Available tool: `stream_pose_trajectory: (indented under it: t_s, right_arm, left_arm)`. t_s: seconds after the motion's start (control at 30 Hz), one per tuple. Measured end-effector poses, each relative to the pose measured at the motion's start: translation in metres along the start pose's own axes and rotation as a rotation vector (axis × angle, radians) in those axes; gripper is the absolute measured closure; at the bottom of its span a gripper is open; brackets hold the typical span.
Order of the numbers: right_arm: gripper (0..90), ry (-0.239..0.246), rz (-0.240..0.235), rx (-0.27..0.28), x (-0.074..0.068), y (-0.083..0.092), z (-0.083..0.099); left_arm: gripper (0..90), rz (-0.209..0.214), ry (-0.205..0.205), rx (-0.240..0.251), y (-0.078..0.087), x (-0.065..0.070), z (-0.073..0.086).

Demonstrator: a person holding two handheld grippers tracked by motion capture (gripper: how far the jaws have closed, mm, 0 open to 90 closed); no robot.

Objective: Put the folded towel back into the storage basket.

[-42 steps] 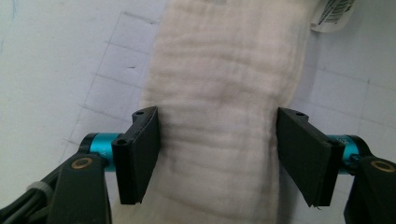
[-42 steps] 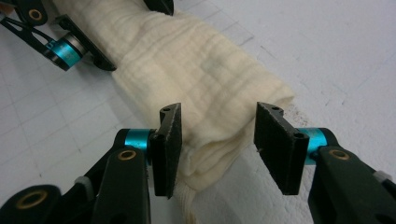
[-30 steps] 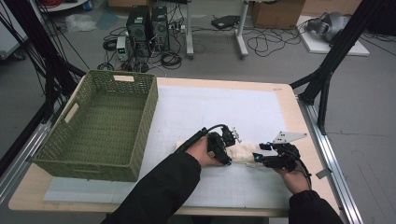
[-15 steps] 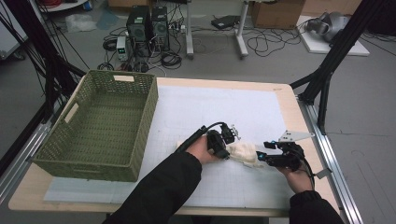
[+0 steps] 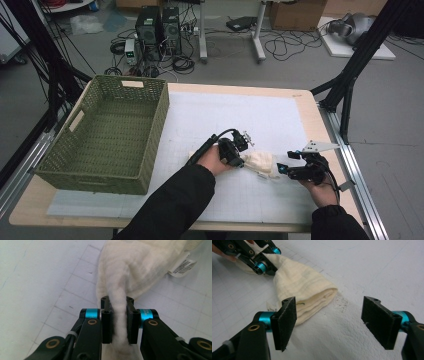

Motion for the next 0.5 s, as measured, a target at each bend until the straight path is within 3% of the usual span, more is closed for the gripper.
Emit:
stream_pose_trajectory:
  t_s: [0.5]
  right_arm:
    - [15.6, -0.017, -0.003, 0.02, -0.0029, 0.0019, 0.0033]
  left_arm:
    - [79.4, 0.026, 0.094, 0.028, 0.009, -0.005, 0.0086]
Point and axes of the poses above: each handheld gripper's, and its own axes: y roughly backward along the jaws, z roughly out of its underside, x roughly to its right, the point moved 7 cm from there along -y, roughly forward along the jaws, and after that the axes turned 12 degrees about -z, right-handed, at the moved point
